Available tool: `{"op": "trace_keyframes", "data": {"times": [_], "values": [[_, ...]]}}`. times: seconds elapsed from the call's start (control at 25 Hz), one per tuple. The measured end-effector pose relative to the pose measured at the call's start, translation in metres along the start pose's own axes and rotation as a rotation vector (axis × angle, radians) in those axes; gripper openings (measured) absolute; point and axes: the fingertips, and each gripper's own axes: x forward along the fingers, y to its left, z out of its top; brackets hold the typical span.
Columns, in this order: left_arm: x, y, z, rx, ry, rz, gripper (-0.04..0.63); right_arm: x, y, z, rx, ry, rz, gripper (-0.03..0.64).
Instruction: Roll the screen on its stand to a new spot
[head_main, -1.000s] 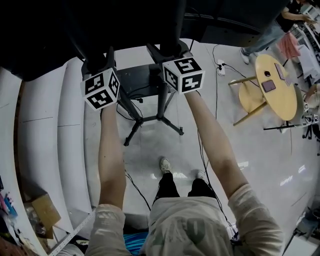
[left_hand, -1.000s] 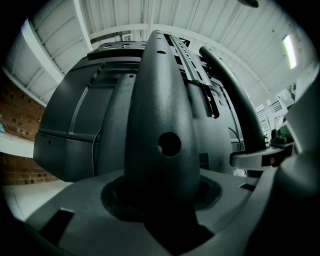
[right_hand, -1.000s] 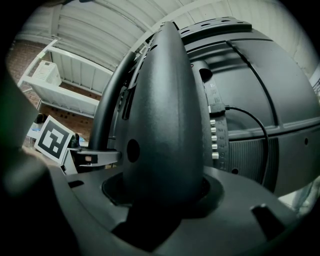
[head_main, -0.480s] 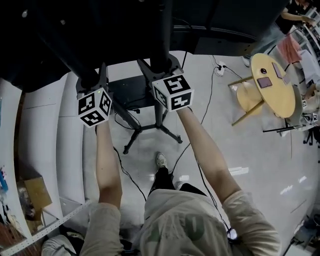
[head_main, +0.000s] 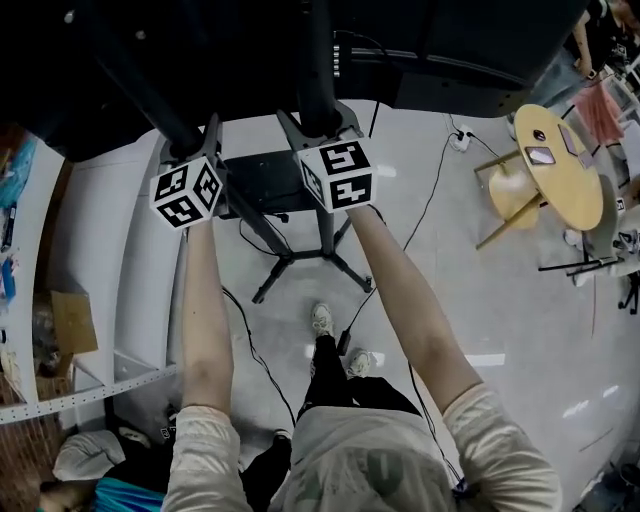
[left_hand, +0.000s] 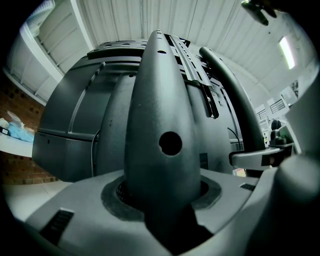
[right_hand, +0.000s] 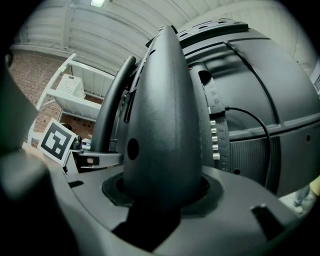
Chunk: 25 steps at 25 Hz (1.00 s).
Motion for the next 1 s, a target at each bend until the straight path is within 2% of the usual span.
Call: {"op": "trace_keyframes", "data": {"times": [0.32,0.56,1.0], "values": [[-0.06,0.009,-0.006,-0.008,0.016,-0.026,0.215,-0.036,0.051,-0.007,-0.001,0.036,-0.032,0.216],[-0.102,0.011,0.006,0.002,0.004,-0.049,0.215,-0.068,0.085,0.004,-0.001,0.009,-0.056,0.216],[-0.21,0.0,0.013,-0.001,-0.007,-0.045,0.215,-0.153,0.157,0.015,-0.005,-0.043,-0.029,0.216]]}}
